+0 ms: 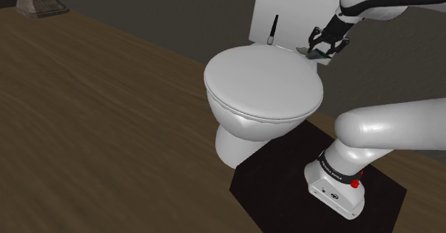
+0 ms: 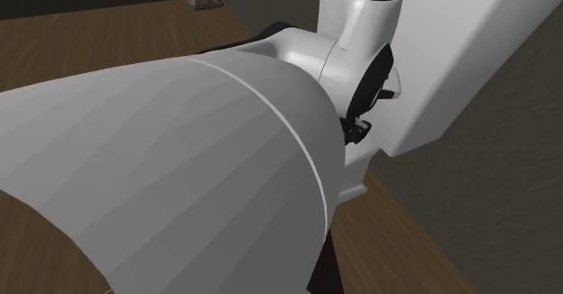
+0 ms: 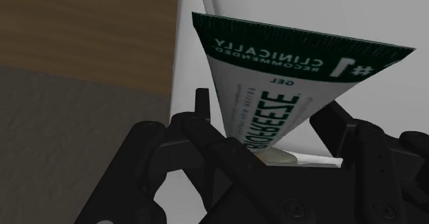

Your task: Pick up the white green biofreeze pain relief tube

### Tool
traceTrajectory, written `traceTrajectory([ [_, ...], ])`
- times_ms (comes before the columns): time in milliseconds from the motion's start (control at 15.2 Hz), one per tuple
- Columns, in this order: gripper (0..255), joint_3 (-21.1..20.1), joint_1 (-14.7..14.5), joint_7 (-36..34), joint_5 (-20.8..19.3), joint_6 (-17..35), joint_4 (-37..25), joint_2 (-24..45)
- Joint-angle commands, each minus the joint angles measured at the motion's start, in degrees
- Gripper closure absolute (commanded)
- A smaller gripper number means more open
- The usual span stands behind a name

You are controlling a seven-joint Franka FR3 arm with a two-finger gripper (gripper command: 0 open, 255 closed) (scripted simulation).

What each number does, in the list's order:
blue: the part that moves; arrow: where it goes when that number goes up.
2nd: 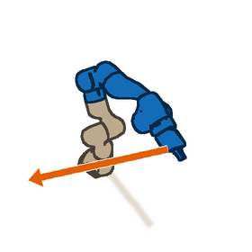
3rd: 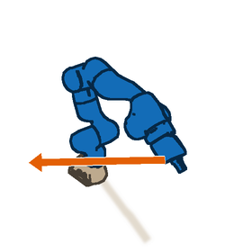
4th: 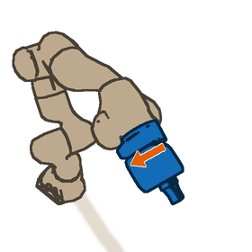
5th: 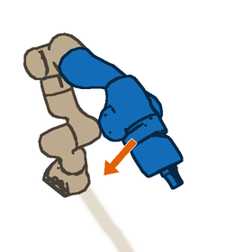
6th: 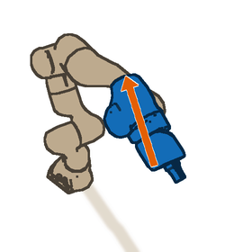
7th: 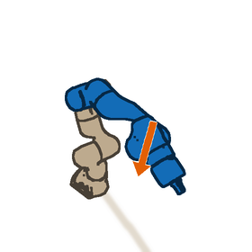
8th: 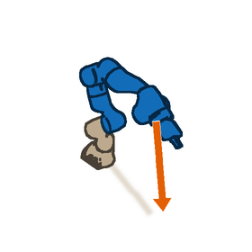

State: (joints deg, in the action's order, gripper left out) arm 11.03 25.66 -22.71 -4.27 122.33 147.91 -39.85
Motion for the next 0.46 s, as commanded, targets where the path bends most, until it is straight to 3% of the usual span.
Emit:
traceTrajectory([
  [0,255,-0.1,0.0,0.0,0.1,-1.7,-1.4,-0.2],
  [396,255,-0.4,-0.2,-0.1,0.3,-5.0,-4.5,-0.5],
])
